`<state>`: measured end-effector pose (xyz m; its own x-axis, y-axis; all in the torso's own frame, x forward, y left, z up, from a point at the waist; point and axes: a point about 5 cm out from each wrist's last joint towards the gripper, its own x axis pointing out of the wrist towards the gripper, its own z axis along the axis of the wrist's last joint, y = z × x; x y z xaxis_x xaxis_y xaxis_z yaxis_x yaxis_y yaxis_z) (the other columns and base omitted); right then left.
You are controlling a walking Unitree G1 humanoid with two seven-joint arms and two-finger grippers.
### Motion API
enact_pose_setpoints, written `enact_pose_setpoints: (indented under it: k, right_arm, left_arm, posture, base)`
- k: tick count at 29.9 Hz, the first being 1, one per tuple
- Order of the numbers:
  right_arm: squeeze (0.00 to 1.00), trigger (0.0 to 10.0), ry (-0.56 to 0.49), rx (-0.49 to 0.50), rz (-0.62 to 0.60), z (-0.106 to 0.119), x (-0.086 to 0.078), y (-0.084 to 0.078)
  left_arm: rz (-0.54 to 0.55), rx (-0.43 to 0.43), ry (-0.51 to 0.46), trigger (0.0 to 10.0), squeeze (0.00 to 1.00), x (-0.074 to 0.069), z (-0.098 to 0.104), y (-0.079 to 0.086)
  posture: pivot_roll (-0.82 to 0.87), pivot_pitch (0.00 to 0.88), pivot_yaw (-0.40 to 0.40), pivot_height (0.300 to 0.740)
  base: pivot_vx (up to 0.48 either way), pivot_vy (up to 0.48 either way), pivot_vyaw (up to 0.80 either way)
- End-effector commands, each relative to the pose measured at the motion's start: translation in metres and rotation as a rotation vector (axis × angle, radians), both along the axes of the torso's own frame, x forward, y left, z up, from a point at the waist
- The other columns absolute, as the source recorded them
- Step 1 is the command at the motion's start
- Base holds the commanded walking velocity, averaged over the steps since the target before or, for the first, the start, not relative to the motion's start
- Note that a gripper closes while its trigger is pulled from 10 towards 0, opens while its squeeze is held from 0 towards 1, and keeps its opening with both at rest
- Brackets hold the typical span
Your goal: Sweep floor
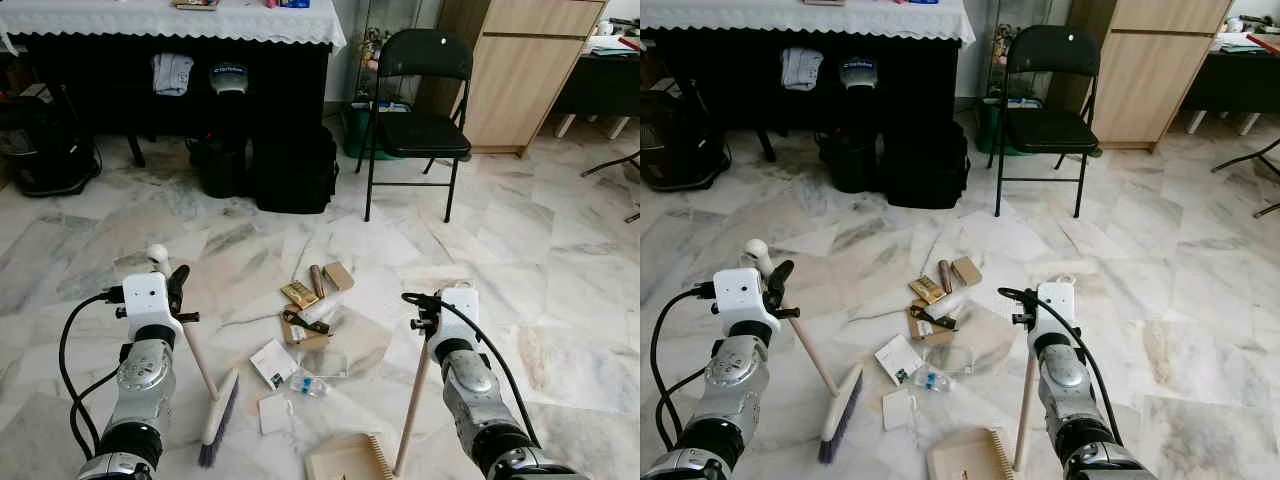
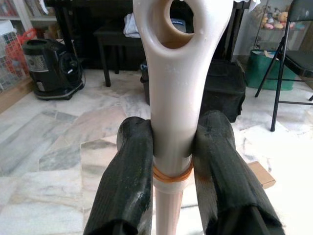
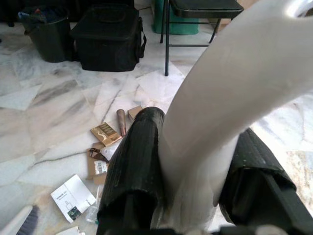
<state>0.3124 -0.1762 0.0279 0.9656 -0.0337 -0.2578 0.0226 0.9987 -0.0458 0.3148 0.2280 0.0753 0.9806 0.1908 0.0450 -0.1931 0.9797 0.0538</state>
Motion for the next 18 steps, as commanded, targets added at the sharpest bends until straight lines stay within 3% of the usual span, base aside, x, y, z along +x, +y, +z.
enact_pose_setpoints:
  k: [1,18]
  right_arm:
    - [0.0,10.0,0.004,0.011,0.003,0.003,0.003,-0.001]
    - [0.0,10.0,0.18,0.05,0.053,-0.013,-0.003,0.003]
  left_arm:
    - [-0.017,-0.004,-0.059,10.0,0.0,0.006,0.012,-0.005]
    - [-0.032,-0.007,-0.046,10.0,0.0,0.006,0.011,-0.006]
  posture:
    - [0.01,0.0,-0.089,0.74]
    - [0.01,0.0,-0.089,0.74]
  base:
    - [0.0,0.0,0.0]
    - [0.0,0.0,0.0]
